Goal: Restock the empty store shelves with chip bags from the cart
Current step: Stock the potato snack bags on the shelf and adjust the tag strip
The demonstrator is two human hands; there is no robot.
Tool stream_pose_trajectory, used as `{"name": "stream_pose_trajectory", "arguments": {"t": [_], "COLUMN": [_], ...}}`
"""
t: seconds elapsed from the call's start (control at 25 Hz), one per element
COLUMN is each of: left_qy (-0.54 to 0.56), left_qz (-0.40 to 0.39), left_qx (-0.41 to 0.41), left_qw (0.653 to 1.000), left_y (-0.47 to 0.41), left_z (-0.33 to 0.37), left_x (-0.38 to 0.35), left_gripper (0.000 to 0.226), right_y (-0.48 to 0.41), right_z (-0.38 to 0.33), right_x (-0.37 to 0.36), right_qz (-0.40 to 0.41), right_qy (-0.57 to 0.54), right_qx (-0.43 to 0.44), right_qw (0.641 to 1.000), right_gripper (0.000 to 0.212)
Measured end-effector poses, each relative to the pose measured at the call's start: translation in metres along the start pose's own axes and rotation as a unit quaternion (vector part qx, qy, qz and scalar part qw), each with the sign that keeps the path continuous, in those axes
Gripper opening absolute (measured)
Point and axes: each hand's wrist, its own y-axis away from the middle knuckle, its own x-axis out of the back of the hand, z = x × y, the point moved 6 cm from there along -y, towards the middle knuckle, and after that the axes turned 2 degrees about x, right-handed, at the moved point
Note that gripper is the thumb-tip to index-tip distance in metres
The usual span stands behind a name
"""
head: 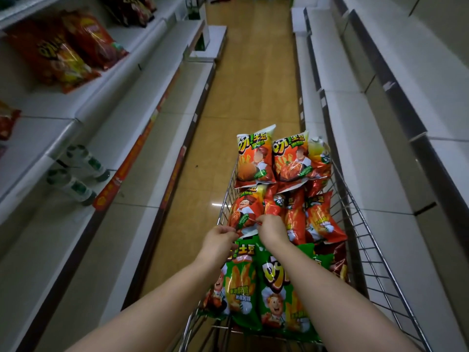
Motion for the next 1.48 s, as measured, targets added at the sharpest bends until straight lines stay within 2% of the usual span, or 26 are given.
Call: {"name": "stream_pose_trajectory", "arguments": {"t": [0.32, 0.48, 0.6, 0.8, 0.92, 1.04, 1.2, 1.32, 1.48], "left_qy": [-0.01, -0.011, -0.01, -0.028, 0.058, 0.151, 0.129, 0.139, 0.093], "left_qz": [-0.032, -0.041, -0.039, -0.067, -0.153, -0.295, -0.359, -0.385, -0.434], "left_qx": [-0.039, -0.051, -0.065, -0.129, -0.105, -0.023, -0.065, -0.141, -0.232], "left_qw": [0.999, 0.998, 0.997, 0.989, 0.981, 0.943, 0.922, 0.901, 0.865], "left_y": [0.016, 0.02, 0.021, 0.042, 0.061, 0.092, 0.136, 0.17, 0.25], "left_z": [0.016, 0.017, 0.019, 0.044, 0.062, 0.073, 0.081, 0.091, 0.092], "left_x": [-0.001, -0.004, -0.005, -0.018, -0.035, -0.056, -0.073, -0.082, -0.102], "left_gripper": [0.014, 0.015, 0.003, 0.042, 0.041, 0.057, 0.063, 0.056, 0.045], "right_y": [0.043, 0.076, 0.107, 0.169, 0.209, 0.245, 0.287, 0.32, 0.371], "right_z": [0.007, 0.008, 0.012, 0.028, 0.025, 0.024, 0.029, 0.036, 0.039], "right_x": [0.027, 0.054, 0.086, 0.143, 0.167, 0.185, 0.199, 0.216, 0.241], "right_qz": [0.036, 0.118, 0.208, 0.312, 0.346, 0.347, 0.289, 0.292, 0.326], "right_qy": [-0.024, -0.08, -0.1, -0.245, -0.313, -0.351, -0.36, -0.386, -0.386], "right_qx": [0.008, -0.007, -0.013, -0.029, 0.016, 0.049, 0.047, 0.025, 0.009], "right_qw": [0.999, 0.99, 0.973, 0.917, 0.884, 0.868, 0.886, 0.875, 0.863], "right_gripper": [0.027, 0.024, 0.024, 0.02, 0.018, 0.036, 0.034, 0.012, 0.061]}}
